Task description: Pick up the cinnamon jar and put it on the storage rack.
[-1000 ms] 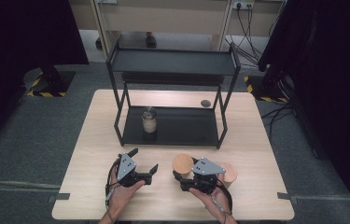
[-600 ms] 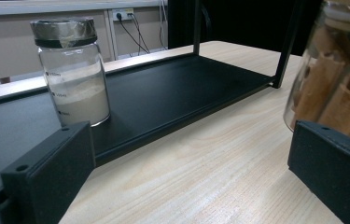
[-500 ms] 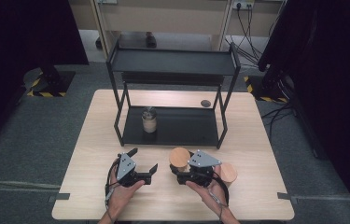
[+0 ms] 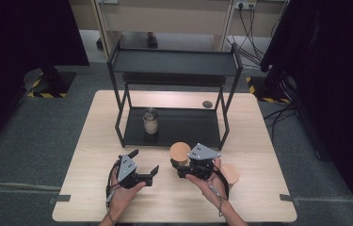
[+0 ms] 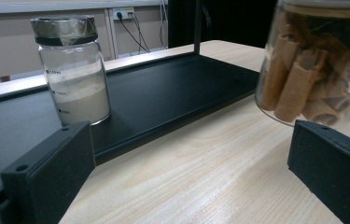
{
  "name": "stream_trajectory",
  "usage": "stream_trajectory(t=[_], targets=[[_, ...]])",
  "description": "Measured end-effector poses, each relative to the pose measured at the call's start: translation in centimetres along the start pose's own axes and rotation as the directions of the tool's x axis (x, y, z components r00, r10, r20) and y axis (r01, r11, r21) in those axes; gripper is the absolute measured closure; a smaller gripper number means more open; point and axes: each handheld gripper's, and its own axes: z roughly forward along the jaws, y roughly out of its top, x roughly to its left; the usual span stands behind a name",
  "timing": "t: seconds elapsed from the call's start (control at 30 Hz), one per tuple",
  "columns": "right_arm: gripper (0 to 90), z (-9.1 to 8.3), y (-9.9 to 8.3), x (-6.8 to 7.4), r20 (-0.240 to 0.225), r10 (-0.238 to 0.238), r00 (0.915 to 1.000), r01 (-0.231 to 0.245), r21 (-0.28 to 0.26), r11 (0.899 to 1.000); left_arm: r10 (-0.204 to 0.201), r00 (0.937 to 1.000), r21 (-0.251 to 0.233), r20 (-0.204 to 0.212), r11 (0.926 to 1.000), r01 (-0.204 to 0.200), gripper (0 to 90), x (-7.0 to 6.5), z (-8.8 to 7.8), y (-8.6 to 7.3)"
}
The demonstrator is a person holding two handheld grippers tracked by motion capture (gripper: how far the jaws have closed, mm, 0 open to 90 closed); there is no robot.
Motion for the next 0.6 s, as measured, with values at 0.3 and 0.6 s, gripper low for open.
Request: stream_trajectory(t=[0.3, 0.6], targets=[[25.8, 0.9, 0.8, -1.0, -0.012, 0.016, 0.9998, -0.016, 0.007, 1.000, -0.006, 1.0000, 0.000, -0.006, 1.0000, 0.006, 0.4, 0.0, 0.0, 0.0], [25.8, 2.1, 2.1, -1.8, -0.014, 0.030, 0.9995, -0.029, 0.021, 0.999, -0.009, 0.9999, 0.000, -0.007, 1.0000, 0.009, 0.6, 0.0, 0.0, -0.1]])
